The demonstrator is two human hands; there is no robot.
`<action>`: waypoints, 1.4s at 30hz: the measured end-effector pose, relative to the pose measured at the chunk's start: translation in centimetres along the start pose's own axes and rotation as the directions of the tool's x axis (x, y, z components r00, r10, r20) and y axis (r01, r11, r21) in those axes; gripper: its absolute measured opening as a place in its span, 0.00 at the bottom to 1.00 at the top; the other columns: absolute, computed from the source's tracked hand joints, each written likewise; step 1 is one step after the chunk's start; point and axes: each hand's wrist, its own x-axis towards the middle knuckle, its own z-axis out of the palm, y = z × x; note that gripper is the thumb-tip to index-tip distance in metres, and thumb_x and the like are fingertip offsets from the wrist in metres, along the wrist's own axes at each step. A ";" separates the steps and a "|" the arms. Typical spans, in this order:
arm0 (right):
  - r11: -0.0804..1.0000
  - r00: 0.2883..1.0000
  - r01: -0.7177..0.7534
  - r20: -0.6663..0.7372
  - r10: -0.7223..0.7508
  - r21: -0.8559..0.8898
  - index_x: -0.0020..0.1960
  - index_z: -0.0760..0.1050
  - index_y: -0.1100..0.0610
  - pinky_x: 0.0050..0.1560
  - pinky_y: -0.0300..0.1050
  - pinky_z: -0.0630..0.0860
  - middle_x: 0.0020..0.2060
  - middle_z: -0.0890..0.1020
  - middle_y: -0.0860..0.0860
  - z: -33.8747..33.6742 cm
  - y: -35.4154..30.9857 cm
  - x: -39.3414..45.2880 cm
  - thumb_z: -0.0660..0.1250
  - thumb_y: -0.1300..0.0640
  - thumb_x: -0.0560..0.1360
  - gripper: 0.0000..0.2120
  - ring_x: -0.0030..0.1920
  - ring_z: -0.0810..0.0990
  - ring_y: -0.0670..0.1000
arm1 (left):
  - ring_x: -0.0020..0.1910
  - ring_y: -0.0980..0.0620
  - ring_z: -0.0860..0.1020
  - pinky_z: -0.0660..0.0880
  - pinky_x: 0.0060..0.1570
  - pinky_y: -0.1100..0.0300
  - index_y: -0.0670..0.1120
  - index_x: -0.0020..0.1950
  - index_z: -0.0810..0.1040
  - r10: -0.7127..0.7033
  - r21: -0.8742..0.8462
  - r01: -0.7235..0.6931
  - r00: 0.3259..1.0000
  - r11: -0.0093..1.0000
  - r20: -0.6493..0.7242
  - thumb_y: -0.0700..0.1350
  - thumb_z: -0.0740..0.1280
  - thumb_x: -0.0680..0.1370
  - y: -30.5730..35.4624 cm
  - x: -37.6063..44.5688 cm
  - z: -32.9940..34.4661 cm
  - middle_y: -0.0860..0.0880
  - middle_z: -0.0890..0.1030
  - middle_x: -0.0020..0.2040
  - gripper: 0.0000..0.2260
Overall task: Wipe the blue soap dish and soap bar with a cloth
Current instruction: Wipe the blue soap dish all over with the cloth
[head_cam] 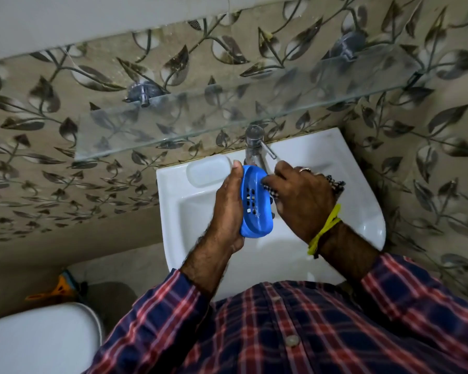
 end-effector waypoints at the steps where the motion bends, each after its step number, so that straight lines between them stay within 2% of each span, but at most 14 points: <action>1: 1.000 1.000 -0.016 0.011 0.016 0.003 0.49 0.79 0.52 0.33 0.51 0.77 0.48 0.80 0.52 0.0 -0.4 0.0 0.67 0.59 0.67 0.12 0.37 0.80 0.59 | 0.46 0.40 0.82 0.79 0.49 0.47 0.41 0.61 0.80 -0.010 -0.040 0.011 1.000 0.999 0.025 0.67 0.61 0.79 0.3 0.0 -0.1 0.35 0.82 0.50 0.30; 4: 0.994 0.998 -0.061 0.018 0.060 0.095 0.49 0.81 0.52 0.32 0.51 0.78 0.45 0.81 0.52 -0.3 -1.0 -0.8 0.73 0.60 0.65 0.13 0.36 0.81 0.60 | 0.40 0.42 0.81 0.81 0.41 0.51 0.44 0.56 0.82 -0.016 -0.092 0.022 0.998 0.995 0.066 0.67 0.62 0.78 0.4 0.2 -0.6 0.41 0.82 0.44 0.27; 8: 0.959 0.985 -0.165 -0.012 0.173 0.230 0.49 0.81 0.51 0.36 0.52 0.79 0.44 0.81 0.51 -0.7 -0.4 -0.1 0.71 0.59 0.67 0.11 0.39 0.82 0.61 | 0.41 0.42 0.82 0.81 0.40 0.51 0.44 0.57 0.83 0.001 -0.041 0.003 0.997 0.999 0.082 0.67 0.60 0.79 -0.2 0.3 -0.6 0.40 0.83 0.45 0.27; 12: 0.930 0.978 -0.145 -0.095 0.187 0.337 0.47 0.81 0.53 0.35 0.50 0.79 0.41 0.82 0.51 -0.6 -0.9 -0.1 0.69 0.57 0.68 0.08 0.38 0.82 0.61 | 0.36 0.46 0.84 0.82 0.36 0.54 0.48 0.48 0.87 -0.012 -0.019 0.015 0.988 1.000 0.153 0.66 0.60 0.80 0.4 0.2 -1.2 0.44 0.85 0.40 0.25; 16: 0.836 0.946 -0.295 0.020 0.322 0.462 0.49 0.81 0.47 0.40 0.50 0.80 0.43 0.81 0.48 0.0 -0.2 0.5 0.71 0.55 0.69 0.09 0.43 0.82 0.56 | 0.48 0.45 0.85 0.82 0.47 0.50 0.44 0.64 0.79 0.075 0.026 -0.082 0.977 0.996 0.201 0.63 0.62 0.80 -0.5 0.3 -1.5 0.43 0.85 0.50 0.25; 19: 0.755 0.927 -0.332 0.047 0.372 0.565 0.49 0.83 0.45 0.43 0.47 0.79 0.43 0.82 0.46 -0.2 0.6 1.3 0.74 0.56 0.68 0.11 0.45 0.82 0.51 | 0.56 0.51 0.83 0.80 0.53 0.58 0.50 0.65 0.79 0.141 0.022 -0.154 0.946 0.988 0.292 0.62 0.73 0.73 -1.3 0.3 -1.9 0.49 0.85 0.57 0.26; 23: 0.690 0.942 -0.289 0.067 0.329 0.664 0.49 0.83 0.49 0.46 0.48 0.80 0.44 0.84 0.46 -1.2 1.0 1.8 0.75 0.55 0.68 0.10 0.45 0.82 0.48 | 0.58 0.50 0.81 0.79 0.56 0.55 0.44 0.72 0.72 0.225 0.041 -0.251 0.918 0.967 0.326 0.48 0.84 0.64 -0.9 0.9 -2.5 0.48 0.84 0.59 0.40; 26: 0.647 0.924 -0.311 0.063 0.377 0.696 0.46 0.83 0.51 0.44 0.47 0.81 0.40 0.85 0.47 -1.9 1.4 1.5 0.75 0.53 0.69 0.07 0.41 0.83 0.48 | 0.56 0.49 0.81 0.80 0.53 0.55 0.47 0.67 0.75 0.313 0.111 -0.362 0.896 0.925 0.313 0.38 0.80 0.63 -0.4 1.0 -2.8 0.48 0.83 0.58 0.33; 27: 0.596 0.902 -0.357 0.100 0.420 0.720 0.44 0.83 0.53 0.42 0.47 0.81 0.37 0.85 0.47 -2.1 1.7 1.3 0.75 0.52 0.69 0.06 0.40 0.83 0.48 | 0.58 0.49 0.81 0.80 0.54 0.54 0.47 0.66 0.74 0.355 0.147 -0.411 0.884 0.900 0.304 0.36 0.80 0.63 -0.3 1.0 -2.9 0.47 0.82 0.60 0.33; 29: 0.426 0.831 -0.505 0.289 0.476 0.750 0.42 0.83 0.57 0.40 0.48 0.83 0.34 0.85 0.49 -2.5 2.2 1.4 0.76 0.51 0.69 0.09 0.37 0.85 0.50 | 0.65 0.46 0.78 0.78 0.60 0.53 0.45 0.67 0.70 0.435 0.226 -0.516 0.839 0.826 0.326 0.35 0.81 0.63 -0.1 0.9 -3.2 0.45 0.79 0.66 0.35; 32: 0.075 0.730 -0.648 0.590 0.346 0.758 0.44 0.83 0.60 0.41 0.50 0.84 0.37 0.87 0.55 -3.3 1.7 1.5 0.76 0.58 0.70 0.06 0.39 0.87 0.54 | 0.68 0.42 0.76 0.76 0.64 0.50 0.47 0.69 0.68 0.483 0.360 -0.625 0.773 0.693 0.411 0.37 0.83 0.64 0.0 0.8 -3.0 0.48 0.76 0.68 0.38; 34: -0.075 0.727 -0.638 0.632 0.269 0.766 0.46 0.83 0.62 0.45 0.53 0.84 0.40 0.86 0.60 -3.6 1.0 1.7 0.75 0.63 0.71 0.06 0.42 0.86 0.57 | 0.68 0.45 0.76 0.77 0.63 0.55 0.50 0.70 0.68 0.501 0.451 -0.663 0.748 0.598 0.436 0.40 0.83 0.65 0.1 0.6 -2.7 0.53 0.76 0.67 0.39; 36: -0.165 0.726 -0.630 0.651 0.223 0.759 0.48 0.82 0.64 0.46 0.54 0.83 0.42 0.86 0.63 -3.8 0.6 1.8 0.73 0.65 0.72 0.06 0.41 0.85 0.58 | 0.67 0.47 0.76 0.78 0.62 0.56 0.49 0.70 0.69 0.528 0.526 -0.691 0.721 0.496 0.449 0.40 0.83 0.66 0.1 0.6 -2.6 0.55 0.76 0.66 0.37; 42: -0.388 0.708 -0.618 0.698 0.104 0.684 0.53 0.79 0.69 0.41 0.49 0.82 0.43 0.81 0.64 -3.5 0.7 1.7 0.69 0.68 0.74 0.09 0.40 0.82 0.58 | 0.65 0.50 0.77 0.74 0.65 0.50 0.45 0.67 0.72 0.611 0.654 -0.686 0.677 0.319 0.411 0.40 0.82 0.65 0.0 0.5 -2.3 0.50 0.79 0.63 0.34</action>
